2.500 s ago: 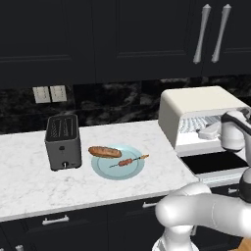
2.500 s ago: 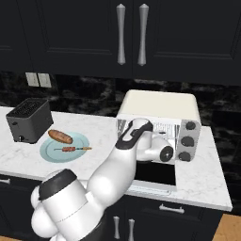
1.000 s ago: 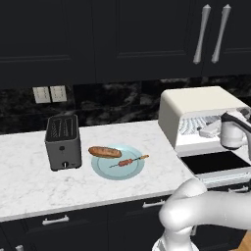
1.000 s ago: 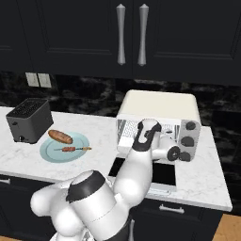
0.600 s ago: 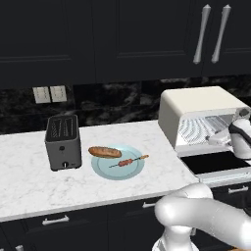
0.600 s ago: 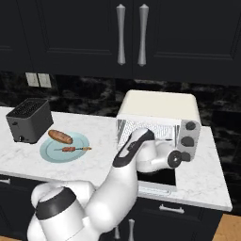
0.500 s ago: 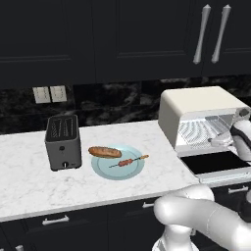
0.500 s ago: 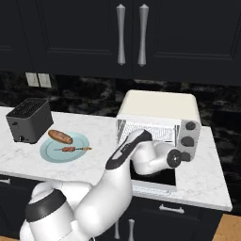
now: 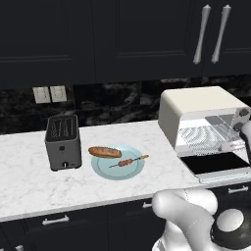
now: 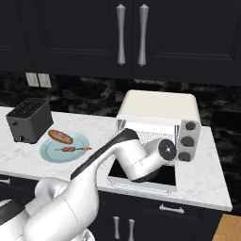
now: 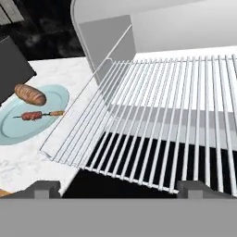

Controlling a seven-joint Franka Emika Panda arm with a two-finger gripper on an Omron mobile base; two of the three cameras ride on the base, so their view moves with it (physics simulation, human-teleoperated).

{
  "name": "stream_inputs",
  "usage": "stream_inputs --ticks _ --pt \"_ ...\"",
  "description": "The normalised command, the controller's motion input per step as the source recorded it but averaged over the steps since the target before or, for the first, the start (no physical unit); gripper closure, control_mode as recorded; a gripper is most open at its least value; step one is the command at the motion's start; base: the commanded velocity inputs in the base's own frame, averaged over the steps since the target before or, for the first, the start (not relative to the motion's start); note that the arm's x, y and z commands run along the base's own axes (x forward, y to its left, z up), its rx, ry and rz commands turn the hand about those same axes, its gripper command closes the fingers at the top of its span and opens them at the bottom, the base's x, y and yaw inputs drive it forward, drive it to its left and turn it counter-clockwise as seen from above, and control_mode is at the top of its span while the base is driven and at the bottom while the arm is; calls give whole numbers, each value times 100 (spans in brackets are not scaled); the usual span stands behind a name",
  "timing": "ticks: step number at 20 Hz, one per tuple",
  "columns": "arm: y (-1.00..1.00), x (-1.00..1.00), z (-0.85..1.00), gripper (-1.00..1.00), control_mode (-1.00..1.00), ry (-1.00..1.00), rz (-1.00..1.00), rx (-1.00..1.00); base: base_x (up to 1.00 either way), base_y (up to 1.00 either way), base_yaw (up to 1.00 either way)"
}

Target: Pick up the kebab skewer and baguette bread, and place them inside the toaster oven. Close the toaster oven door and start by setting the timer.

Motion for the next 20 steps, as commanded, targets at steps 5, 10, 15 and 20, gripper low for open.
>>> stream_inputs --ticks 5,10,15,20 --pt "88 -61 100 -100 -100 15 7 5 0 0 0" --pt "100 -6 78 -100 -100 18 5 0 0 0 0" --pt "100 -4 10 -100 -100 8 16 0 0 0 0" --pt "100 2 0 -100 -100 2 34 -4 0 0 0"
